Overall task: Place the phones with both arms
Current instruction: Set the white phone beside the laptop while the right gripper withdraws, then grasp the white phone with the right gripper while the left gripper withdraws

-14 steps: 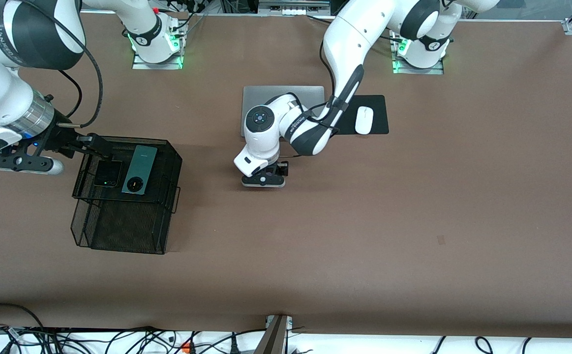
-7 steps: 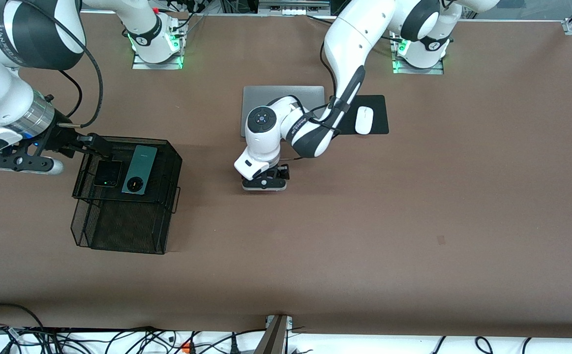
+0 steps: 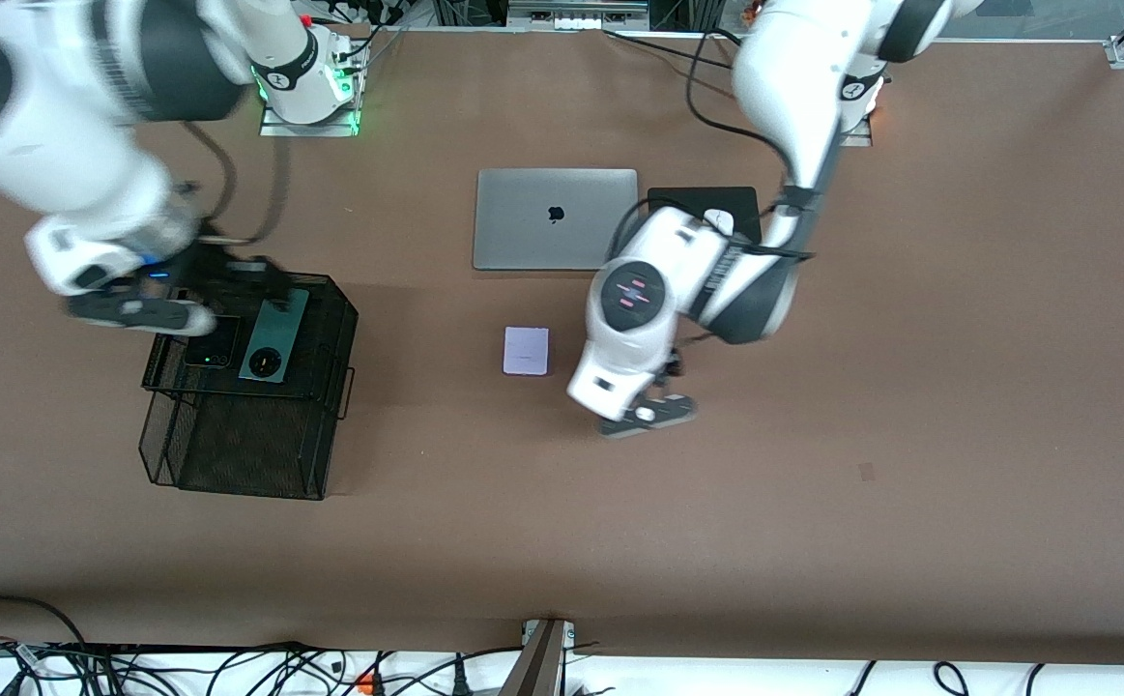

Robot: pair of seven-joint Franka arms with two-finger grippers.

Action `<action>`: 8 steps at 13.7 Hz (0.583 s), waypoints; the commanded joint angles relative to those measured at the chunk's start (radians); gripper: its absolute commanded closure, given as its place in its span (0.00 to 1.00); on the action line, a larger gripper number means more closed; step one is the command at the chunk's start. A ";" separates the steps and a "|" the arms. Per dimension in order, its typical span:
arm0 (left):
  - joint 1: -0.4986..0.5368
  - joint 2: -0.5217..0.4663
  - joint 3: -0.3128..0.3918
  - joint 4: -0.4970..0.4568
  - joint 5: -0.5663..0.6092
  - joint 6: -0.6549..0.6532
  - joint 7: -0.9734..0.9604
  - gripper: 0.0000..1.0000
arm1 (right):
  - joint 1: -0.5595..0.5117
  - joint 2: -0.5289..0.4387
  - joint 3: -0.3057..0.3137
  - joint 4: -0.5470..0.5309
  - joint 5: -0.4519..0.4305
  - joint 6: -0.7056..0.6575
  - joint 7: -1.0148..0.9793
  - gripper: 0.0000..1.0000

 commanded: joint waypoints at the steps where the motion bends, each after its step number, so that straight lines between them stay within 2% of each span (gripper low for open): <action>1: 0.111 -0.161 -0.013 -0.148 0.021 -0.095 0.180 0.00 | 0.029 0.189 0.078 0.115 0.076 0.039 0.145 0.00; 4: 0.245 -0.255 -0.013 -0.150 0.030 -0.219 0.389 0.00 | 0.033 0.347 0.165 0.130 0.275 0.195 0.208 0.00; 8: 0.369 -0.377 -0.011 -0.151 0.047 -0.346 0.608 0.00 | 0.032 0.476 0.260 0.120 0.289 0.344 0.210 0.00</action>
